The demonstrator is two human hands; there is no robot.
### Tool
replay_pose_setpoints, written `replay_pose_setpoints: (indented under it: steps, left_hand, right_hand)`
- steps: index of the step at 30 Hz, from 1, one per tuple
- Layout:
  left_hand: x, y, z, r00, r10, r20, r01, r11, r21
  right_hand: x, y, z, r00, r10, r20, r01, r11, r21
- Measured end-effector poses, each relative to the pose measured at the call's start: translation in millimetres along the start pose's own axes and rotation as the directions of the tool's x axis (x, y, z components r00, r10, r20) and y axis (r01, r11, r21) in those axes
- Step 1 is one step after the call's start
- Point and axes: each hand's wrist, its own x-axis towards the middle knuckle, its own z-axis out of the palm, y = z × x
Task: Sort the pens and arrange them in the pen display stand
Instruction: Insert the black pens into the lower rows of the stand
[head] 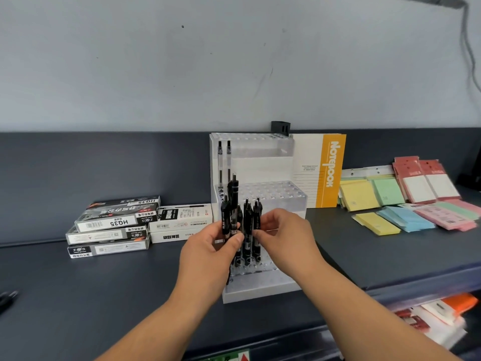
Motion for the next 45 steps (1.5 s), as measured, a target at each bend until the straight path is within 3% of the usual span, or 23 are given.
replay_pose_setpoints:
  steps: [8, 16, 21, 24, 29, 35, 38, 45]
  left_hand:
    - [-3, 1, -2, 1.0, -0.009, 0.005, 0.009, 1.0, 0.006]
    - [-2, 4, 0, 0.999, -0.028, 0.026, 0.028, 1.0, 0.001]
    - [0, 10, 7, 0.996, -0.021, 0.083, 0.023, 0.999, -0.029]
    - [-1, 14, 19, 0.989, -0.028, 0.144, 0.029, 1.0, -0.01]
    - [-2, 18, 36, 0.978, -0.002, 0.209, -0.005, 0.999, 0.034]
    - [6, 24, 42, 0.987, 0.121, 0.102, -0.144, 0.955, 0.259]
    - [12, 38, 42, 0.988, 0.131, 0.08, -0.145, 0.967, 0.211]
    - [23, 43, 54, 0.986, 0.166, 0.02, -0.167, 0.963, 0.213]
  right_hand:
    - [-3, 2, 4, 0.999, 0.038, -0.03, -0.039, 0.999, -0.038]
    - [-8, 8, 0, 0.998, 0.062, 0.001, -0.062, 0.997, 0.045]
    - [-15, -5, -27, 0.993, 0.057, -0.103, -0.02, 0.944, 0.328]
    - [-15, -20, -46, 1.0, 0.006, 0.005, -0.008, 0.872, 0.49]
    - [-11, -19, -64, 0.997, -0.067, 0.03, 0.043, 0.869, 0.493]
    - [-7, -4, -74, 0.997, -0.062, -0.039, 0.073, 0.885, 0.46]
    - [-1, 2, -79, 0.996, -0.073, -0.051, 0.088, 0.907, 0.411]
    - [16, 14, -77, 0.991, -0.09, 0.101, 0.035, 0.891, 0.453]
